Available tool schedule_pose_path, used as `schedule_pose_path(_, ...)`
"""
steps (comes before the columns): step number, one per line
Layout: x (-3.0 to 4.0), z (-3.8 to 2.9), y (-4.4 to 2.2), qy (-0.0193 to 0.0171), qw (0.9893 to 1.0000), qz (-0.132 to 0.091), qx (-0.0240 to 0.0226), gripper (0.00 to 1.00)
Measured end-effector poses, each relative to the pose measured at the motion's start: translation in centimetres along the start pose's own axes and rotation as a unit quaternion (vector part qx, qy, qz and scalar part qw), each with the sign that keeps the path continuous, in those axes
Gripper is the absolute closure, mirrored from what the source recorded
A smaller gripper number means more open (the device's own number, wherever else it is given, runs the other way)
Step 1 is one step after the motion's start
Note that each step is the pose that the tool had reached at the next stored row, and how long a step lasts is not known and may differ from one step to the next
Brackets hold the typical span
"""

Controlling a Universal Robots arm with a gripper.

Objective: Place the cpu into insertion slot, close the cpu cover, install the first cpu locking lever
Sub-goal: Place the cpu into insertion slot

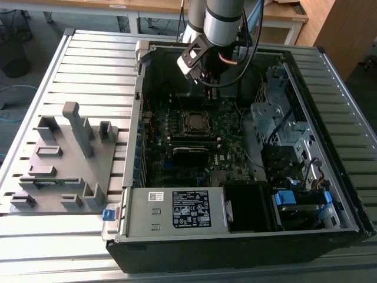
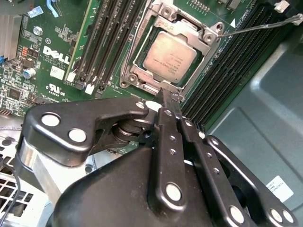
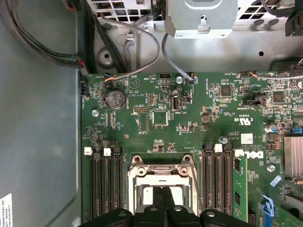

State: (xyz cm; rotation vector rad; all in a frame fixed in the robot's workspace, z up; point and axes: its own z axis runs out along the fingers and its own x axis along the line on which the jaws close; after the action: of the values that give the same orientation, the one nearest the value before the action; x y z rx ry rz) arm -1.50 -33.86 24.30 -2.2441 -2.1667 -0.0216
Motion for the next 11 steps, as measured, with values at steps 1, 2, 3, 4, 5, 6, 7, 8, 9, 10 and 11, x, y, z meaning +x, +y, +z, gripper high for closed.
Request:
schedule_pose_path(1,0.0,0.0,-0.05,0.0,1.0,0.0,0.0,0.9)
schedule_pose_path(2,0.0,0.01,-0.09,0.0,1.0,0.0,0.0,0.9)
schedule_pose_path(3,-0.01,0.01,-0.13,0.0,1.0,0.0,0.0,0.9)
schedule_pose_path(4,-0.01,0.04,-0.18,0.0001,1.0,0.0,0.0,0.9)
schedule_pose_path(5,0.0,0.08,-0.22,0.0002,1.0,0.0,-0.0001,0.9)
schedule_pose_path(6,-0.01,0.1,-0.24,0.0001,1.0,0.0,0.0,0.9)
schedule_pose_path(7,-0.01,0.12,-0.25,-0.0001,1.0,0.0,0.0,0.9)
schedule_pose_path(8,-0.01,0.12,-0.25,-0.0001,1.0,0.0,0.0,0.9)
schedule_pose_path(9,-0.01,0.13,-0.25,-0.0001,1.0,0.0,0.0001,0.9)
schedule_pose_path(10,-0.01,0.13,-0.26,-0.0001,1.0,0.0,0.0,0.9)
schedule_pose_path(11,-0.01,0.14,-0.26,0.0,1.0,0.0,0.0,0.9)
